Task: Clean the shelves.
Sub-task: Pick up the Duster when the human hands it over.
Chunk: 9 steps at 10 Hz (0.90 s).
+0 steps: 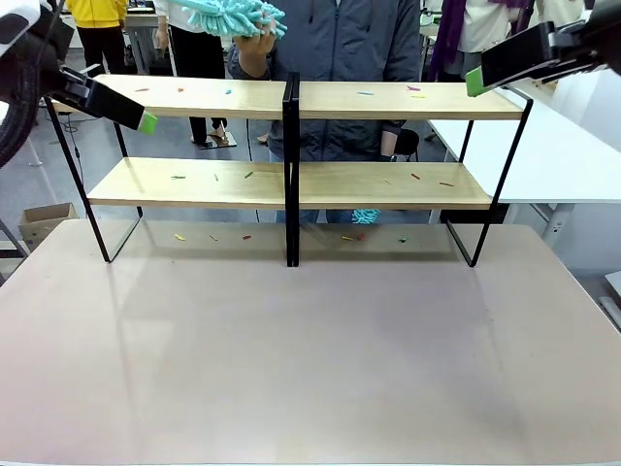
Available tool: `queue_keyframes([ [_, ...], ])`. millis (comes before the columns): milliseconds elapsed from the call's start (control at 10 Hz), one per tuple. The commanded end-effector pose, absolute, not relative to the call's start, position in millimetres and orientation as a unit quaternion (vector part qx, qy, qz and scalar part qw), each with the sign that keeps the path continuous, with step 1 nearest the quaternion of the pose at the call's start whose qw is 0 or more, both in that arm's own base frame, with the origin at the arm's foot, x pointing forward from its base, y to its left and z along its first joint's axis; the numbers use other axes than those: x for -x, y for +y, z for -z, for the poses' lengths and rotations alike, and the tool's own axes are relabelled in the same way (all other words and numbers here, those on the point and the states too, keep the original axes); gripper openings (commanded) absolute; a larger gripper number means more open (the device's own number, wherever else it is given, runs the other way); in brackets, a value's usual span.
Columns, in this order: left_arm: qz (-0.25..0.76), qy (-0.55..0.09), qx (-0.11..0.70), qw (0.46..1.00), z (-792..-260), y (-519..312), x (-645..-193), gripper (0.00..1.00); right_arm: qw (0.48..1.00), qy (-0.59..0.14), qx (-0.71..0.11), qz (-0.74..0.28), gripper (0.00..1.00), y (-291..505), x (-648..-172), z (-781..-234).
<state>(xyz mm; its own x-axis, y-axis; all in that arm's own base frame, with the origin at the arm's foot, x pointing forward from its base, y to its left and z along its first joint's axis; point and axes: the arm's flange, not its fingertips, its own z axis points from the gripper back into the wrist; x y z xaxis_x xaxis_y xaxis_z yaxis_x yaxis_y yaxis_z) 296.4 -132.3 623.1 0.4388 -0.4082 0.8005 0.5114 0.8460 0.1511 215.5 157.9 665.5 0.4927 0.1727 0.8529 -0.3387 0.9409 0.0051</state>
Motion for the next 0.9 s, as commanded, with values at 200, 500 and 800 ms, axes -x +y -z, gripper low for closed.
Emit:
queue_keyframes([
  [200, 0.263, -0.494, 0.062, 0.827, -589.5, -119.5, -271.3, 1.0, 0.865, -0.474, -0.091, -0.138, 1.0, 163.2, -217.5, -660.9],
  [500, 0.25, -0.521, 0.078, 0.813, -591.0, -113.1, -266.4, 1.0, 0.866, -0.47, -0.09, -0.141, 1.0, 164.0, -219.0, -660.2],
  [800, 0.254, -0.521, 0.081, 0.811, -590.0, -111.7, -266.5, 1.0, 0.868, -0.467, -0.09, -0.142, 1.0, 164.2, -220.9, -659.1],
])
